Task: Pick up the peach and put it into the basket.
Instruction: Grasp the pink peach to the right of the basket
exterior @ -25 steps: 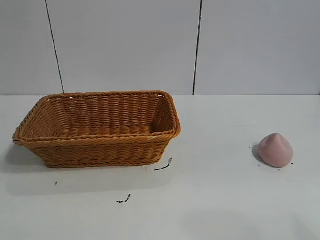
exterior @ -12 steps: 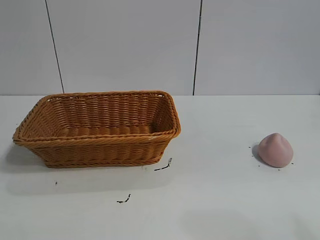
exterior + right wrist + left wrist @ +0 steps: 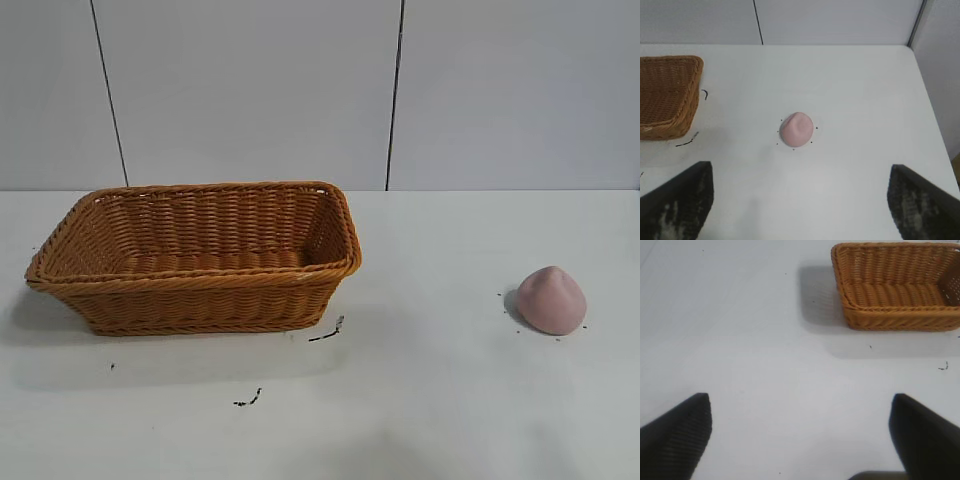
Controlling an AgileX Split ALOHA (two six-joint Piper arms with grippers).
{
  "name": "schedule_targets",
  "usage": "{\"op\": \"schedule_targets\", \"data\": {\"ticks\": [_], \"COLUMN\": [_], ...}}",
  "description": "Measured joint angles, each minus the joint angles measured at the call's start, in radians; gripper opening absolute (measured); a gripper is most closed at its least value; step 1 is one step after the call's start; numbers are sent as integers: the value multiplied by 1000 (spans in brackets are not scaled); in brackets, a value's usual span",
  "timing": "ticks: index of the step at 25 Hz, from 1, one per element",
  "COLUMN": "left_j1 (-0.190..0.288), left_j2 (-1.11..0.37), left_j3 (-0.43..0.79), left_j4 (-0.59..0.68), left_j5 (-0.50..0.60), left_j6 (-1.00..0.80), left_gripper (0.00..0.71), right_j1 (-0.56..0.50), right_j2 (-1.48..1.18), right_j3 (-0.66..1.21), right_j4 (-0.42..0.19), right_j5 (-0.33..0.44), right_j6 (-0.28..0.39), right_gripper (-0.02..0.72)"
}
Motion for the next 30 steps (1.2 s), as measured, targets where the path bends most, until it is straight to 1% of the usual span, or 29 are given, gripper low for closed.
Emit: {"op": "schedule_targets", "data": {"ticks": [2, 7, 10, 15, 20, 23, 27, 30], "left_j1": [0, 0, 0, 0, 0, 0, 0, 0], "left_j2": [0, 0, 0, 0, 0, 0, 0, 0], "left_j3": [0, 0, 0, 0, 0, 0, 0, 0], "left_j4": [0, 0, 0, 0, 0, 0, 0, 0], "left_j5": [0, 0, 0, 0, 0, 0, 0, 0], "left_j6": [0, 0, 0, 0, 0, 0, 0, 0], "left_gripper": [693, 693, 693, 693, 693, 693, 693, 693], "right_j1": [0, 0, 24, 55, 53, 52, 52, 52], "right_j2": [147, 452, 591, 748, 862, 923, 997, 1035], "right_j3": [-73, -250, -330, -397, -403, -403, -403, -403], "right_j4": [0, 0, -7, -1, -28, -37, -35, -32], "right_j5": [15, 85, 96, 53, 17, -21, -80, -89], "right_j6": [0, 0, -1, -5, 9, 9, 9, 9], "right_gripper": [655, 655, 655, 655, 655, 655, 655, 655]}}
